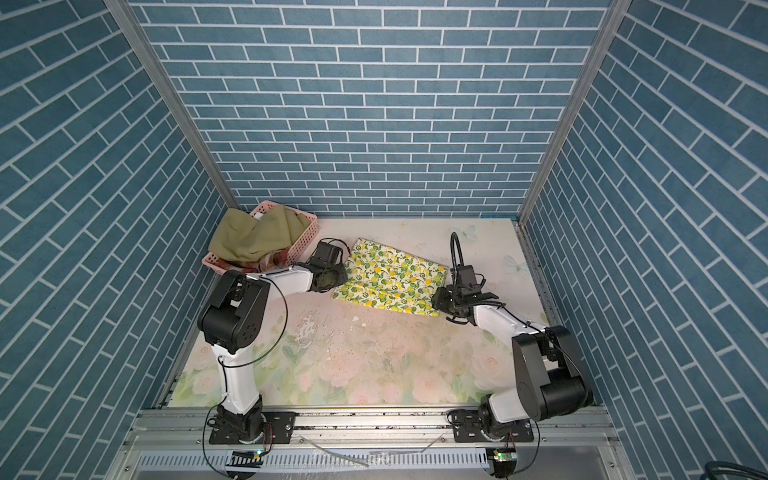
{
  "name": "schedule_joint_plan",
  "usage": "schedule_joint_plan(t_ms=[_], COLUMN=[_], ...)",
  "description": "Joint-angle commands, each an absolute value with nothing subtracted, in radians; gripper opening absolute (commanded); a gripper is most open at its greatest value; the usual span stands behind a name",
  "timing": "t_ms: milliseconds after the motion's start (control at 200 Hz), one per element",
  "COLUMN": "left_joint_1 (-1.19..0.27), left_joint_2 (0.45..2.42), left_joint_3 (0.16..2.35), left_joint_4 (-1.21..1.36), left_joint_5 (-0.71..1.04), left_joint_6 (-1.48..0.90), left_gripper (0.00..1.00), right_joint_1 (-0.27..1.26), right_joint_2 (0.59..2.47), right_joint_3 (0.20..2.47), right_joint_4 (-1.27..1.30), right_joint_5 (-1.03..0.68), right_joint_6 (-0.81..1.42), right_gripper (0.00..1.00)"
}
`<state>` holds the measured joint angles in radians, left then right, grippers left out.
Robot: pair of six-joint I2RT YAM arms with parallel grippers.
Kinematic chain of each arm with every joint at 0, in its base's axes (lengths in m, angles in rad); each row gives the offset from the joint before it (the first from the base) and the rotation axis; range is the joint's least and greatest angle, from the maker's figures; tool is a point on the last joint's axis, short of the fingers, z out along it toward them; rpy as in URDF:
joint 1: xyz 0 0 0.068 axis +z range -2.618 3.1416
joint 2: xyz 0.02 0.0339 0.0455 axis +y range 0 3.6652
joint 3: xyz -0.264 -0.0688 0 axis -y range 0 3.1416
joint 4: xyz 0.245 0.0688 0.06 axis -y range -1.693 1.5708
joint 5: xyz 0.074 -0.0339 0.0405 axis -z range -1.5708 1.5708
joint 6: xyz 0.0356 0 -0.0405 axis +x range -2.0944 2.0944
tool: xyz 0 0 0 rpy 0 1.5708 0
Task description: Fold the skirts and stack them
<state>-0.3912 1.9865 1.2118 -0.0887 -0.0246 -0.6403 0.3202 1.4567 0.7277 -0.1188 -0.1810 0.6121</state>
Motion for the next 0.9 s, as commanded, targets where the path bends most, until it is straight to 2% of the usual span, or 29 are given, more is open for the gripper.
schedule_joint_plan(t_ms=[0, 110, 720, 895], left_joint_1=[-0.388, -0.388, -0.39, -0.391], left_joint_2=[1.985, 1.975, 1.94, 1.942], left_joint_3=[1.216, 1.211, 1.195, 1.192], left_joint_4=[-0.079, -0.08, -0.089, -0.084], left_joint_5=[-0.032, -0.029, -0.018, -0.015], left_joint_6=[-0.638, -0.634, -0.604, -0.605], left_gripper=[0.12, 0.07, 0.03, 0.03], right_joint_1=[0.337, 0.342, 0.343, 0.347], right_joint_2=[1.495, 1.517, 1.625, 1.638], right_joint_3=[0.741, 0.751, 0.834, 0.836], right_joint_4=[-0.085, -0.07, -0.066, -0.052], right_joint_5=[-0.184, -0.18, -0.165, -0.179], right_joint_6=[0.676, 0.692, 0.675, 0.684], right_gripper=[0.49, 0.46, 0.29, 0.2])
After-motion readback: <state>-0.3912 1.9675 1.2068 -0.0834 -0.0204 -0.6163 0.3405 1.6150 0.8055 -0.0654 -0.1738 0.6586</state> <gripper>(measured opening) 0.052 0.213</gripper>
